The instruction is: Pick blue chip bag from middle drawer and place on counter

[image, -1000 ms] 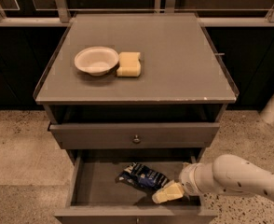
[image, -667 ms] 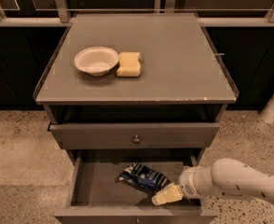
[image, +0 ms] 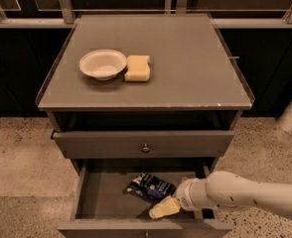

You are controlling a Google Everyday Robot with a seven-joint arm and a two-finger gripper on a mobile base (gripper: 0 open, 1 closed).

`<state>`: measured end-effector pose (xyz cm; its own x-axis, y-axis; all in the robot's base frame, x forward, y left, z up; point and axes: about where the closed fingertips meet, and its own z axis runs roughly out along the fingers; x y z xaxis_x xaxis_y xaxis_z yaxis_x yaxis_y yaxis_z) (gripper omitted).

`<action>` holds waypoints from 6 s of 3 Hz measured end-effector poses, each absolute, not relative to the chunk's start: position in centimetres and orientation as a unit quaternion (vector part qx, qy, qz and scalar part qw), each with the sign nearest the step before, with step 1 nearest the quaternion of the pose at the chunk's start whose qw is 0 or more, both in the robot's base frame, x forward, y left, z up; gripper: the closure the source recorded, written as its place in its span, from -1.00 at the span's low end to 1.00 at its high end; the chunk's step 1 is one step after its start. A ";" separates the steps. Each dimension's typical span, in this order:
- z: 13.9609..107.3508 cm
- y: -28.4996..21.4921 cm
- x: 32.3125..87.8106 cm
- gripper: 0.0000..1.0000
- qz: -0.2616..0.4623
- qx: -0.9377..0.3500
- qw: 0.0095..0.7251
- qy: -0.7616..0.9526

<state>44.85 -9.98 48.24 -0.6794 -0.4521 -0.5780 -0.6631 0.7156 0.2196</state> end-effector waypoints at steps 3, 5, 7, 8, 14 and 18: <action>45.0 -6.0 46.5 -1.00 0.190 -0.345 0.264 0.880; 42.2 -6.7 47.9 -1.00 0.172 -0.343 0.251 0.889; 39.8 -6.5 49.8 -0.68 0.151 -0.349 0.250 0.890; 39.8 -6.5 49.7 -0.18 0.151 -0.349 0.250 0.890; 51.0 -12.0 44.2 1.00 0.151 -0.283 0.270 0.908; 62.9 -15.1 41.9 1.00 0.098 -0.287 0.328 0.895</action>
Offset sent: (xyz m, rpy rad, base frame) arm 0.0248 0.0537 -0.0491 -0.0804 -0.0977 0.0778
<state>41.94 -15.07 62.89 -0.6196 -0.4497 -0.6433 -0.5779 0.8160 -0.0138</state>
